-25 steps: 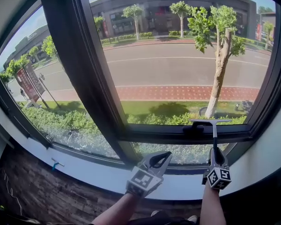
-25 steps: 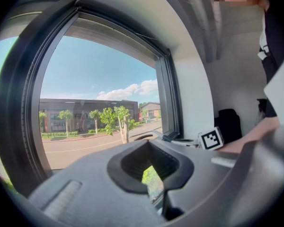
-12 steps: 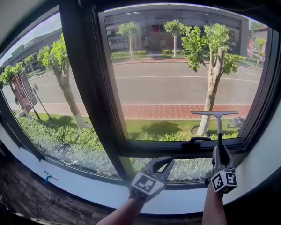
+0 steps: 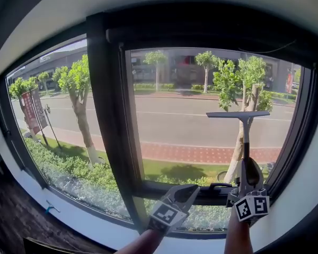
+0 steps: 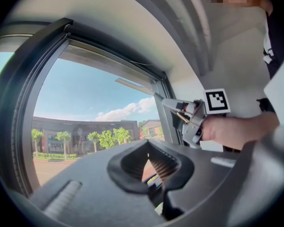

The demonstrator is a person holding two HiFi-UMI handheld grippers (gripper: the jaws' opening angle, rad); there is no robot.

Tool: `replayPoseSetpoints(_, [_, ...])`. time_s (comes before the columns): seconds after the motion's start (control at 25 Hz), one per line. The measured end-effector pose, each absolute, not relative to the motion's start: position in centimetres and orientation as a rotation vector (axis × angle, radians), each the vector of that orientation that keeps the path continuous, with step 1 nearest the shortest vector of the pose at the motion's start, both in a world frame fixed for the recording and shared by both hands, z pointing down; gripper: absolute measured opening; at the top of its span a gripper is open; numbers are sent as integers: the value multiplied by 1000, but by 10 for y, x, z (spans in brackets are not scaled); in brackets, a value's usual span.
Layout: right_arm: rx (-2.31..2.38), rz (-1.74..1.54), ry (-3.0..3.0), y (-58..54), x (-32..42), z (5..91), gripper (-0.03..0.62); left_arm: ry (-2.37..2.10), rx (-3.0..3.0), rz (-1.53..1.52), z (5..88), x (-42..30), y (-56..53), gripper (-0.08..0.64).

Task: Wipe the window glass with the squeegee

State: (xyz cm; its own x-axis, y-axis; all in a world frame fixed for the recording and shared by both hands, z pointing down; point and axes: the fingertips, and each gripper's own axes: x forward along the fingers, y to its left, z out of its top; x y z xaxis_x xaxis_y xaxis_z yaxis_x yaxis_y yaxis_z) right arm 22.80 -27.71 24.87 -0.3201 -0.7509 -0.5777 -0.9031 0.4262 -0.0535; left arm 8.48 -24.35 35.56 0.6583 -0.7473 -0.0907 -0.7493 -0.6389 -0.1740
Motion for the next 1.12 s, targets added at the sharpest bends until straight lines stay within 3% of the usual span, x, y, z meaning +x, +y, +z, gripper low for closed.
replayPoseSetpoints(0.48, [-1236,467,2109,-293,191,165,98,1199,-2597,51,316,78,-249,3])
replayPoseSetpoints(1.12, [-1238,604,2066,-326,102,91,98,1083,-2574,74,288,11,-267,3])
